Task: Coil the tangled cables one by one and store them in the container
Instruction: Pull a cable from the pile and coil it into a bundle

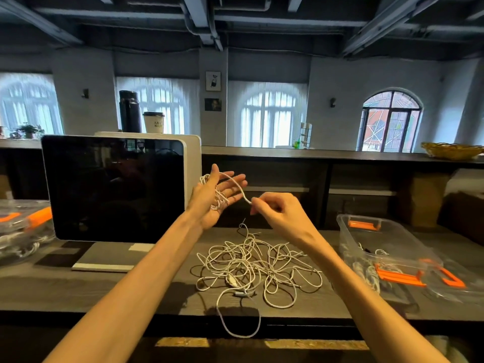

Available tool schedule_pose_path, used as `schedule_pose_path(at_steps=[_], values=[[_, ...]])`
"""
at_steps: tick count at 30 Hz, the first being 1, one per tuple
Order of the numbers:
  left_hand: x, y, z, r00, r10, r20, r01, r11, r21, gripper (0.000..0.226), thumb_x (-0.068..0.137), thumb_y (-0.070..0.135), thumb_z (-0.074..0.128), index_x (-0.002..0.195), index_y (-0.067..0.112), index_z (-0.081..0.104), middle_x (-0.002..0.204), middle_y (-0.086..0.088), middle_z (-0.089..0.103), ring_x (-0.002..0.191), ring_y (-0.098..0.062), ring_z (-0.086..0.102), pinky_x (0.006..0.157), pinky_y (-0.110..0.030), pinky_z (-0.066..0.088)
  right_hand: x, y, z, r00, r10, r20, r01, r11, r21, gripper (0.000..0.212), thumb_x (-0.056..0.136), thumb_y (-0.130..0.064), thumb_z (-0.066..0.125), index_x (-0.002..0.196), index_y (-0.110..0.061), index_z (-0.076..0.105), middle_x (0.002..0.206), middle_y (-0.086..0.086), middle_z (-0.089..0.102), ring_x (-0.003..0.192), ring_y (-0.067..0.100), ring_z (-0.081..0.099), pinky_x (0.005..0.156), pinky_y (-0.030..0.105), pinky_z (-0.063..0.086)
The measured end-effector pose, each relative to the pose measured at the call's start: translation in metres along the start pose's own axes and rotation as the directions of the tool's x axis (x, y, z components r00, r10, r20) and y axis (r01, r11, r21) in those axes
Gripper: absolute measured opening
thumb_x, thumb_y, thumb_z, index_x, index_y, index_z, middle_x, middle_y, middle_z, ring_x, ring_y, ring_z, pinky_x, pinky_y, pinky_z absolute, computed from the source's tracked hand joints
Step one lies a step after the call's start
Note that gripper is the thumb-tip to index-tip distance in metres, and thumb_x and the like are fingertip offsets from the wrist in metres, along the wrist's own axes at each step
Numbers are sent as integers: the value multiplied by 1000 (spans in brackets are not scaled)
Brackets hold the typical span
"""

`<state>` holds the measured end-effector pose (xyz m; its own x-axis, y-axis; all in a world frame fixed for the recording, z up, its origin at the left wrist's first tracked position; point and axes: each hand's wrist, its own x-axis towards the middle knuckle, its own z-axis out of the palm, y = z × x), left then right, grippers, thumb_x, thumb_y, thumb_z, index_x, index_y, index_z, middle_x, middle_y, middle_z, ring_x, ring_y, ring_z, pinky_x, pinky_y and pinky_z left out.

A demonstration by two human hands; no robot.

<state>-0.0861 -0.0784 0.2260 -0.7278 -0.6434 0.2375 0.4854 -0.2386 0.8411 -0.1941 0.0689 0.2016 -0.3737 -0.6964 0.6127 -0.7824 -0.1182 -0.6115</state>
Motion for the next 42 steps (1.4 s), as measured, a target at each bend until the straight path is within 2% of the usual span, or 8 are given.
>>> schedule_pose_path(at_steps=[4, 8, 14, 18, 25, 33, 38, 42], values=[[-2, 1, 7, 998, -51, -27, 45, 981, -187, 30, 106, 36, 47, 99, 8, 56, 74, -10, 69, 69, -21, 73, 76, -40, 62, -10, -1, 9, 993, -34, 113, 47, 992, -118, 28, 102, -35, 59, 85, -21, 77, 72, -2, 70, 65, 13, 63, 62, 34, 49], [-5, -1, 5, 999, -25, -36, 27, 998, 61, 39, 103, 43, 48, 79, 12, 49, 52, 2, 42, 37, -5, 37, 36, -14, 31, -19, -8, 8, 981, -76, 179, 107, 979, -173, 30, 102, -41, 58, 90, -23, 77, 73, -4, 70, 66, 13, 61, 63, 37, 50], [-22, -5, 14, 996, 30, 85, -77, 771, 632, 61, 98, 57, 48, 61, 10, 51, 53, -10, 50, 48, -18, 58, 60, -31, 53, -19, -38, -20, 950, -204, 236, 251, 949, -191, 8, 98, -34, 67, 92, -34, 71, 79, -19, 61, 74, 0, 58, 63, 14, 43], [-40, -7, 21, 968, -148, 205, -4, 803, 596, 52, 95, 56, 50, 97, 6, 64, 64, -8, 66, 53, -20, 56, 43, -22, 44, -13, -44, -38, 959, -267, 97, 280, 948, -149, 6, 97, -31, 70, 97, -28, 75, 88, -7, 65, 79, 8, 60, 66, 19, 45], [-68, -13, 44, 832, -354, 427, 199, 909, 366, 78, 83, 85, 29, 75, 14, 58, 50, 0, 33, 37, -7, 29, 38, -17, 24, -22, -43, -56, 980, -187, -62, 184, 981, -62, 20, 91, -36, 75, 95, -17, 80, 85, -6, 73, 82, 9, 71, 74, 28, 61], [-85, -26, 65, 730, -387, 564, 122, 885, 449, 39, 80, 36, 78, 107, 11, 66, 59, -2, 52, 41, -7, 51, 42, -16, 45, -58, -33, -75, 998, -56, -3, 56, 998, -27, 14, 82, -39, 83, 85, -26, 79, 80, -6, 70, 78, 15, 69, 67, 29, 61], [-94, -46, 62, 670, -487, 560, 213, 849, 483, 15, 88, 15, 73, 102, 12, 69, 53, 0, 46, 32, -5, 39, 36, -17, 30, -88, -21, -88, 999, -33, 12, 32, 997, 74, 20, 86, -32, 81, 104, -24, 77, 86, -3, 72, 80, 19, 72, 69, 34, 63], [-102, -60, 63, 644, -516, 564, 246, 839, 486, 19, 92, 7, 66, 110, 5, 61, 53, -3, 48, 41, -9, 54, 46, -20, 50, -105, -17, -82, 995, -94, -45, 94, 996, -10, 15, 86, -25, 80, 97, -16, 82, 91, -5, 71, 86, 14, 70, 71, 36, 61]])
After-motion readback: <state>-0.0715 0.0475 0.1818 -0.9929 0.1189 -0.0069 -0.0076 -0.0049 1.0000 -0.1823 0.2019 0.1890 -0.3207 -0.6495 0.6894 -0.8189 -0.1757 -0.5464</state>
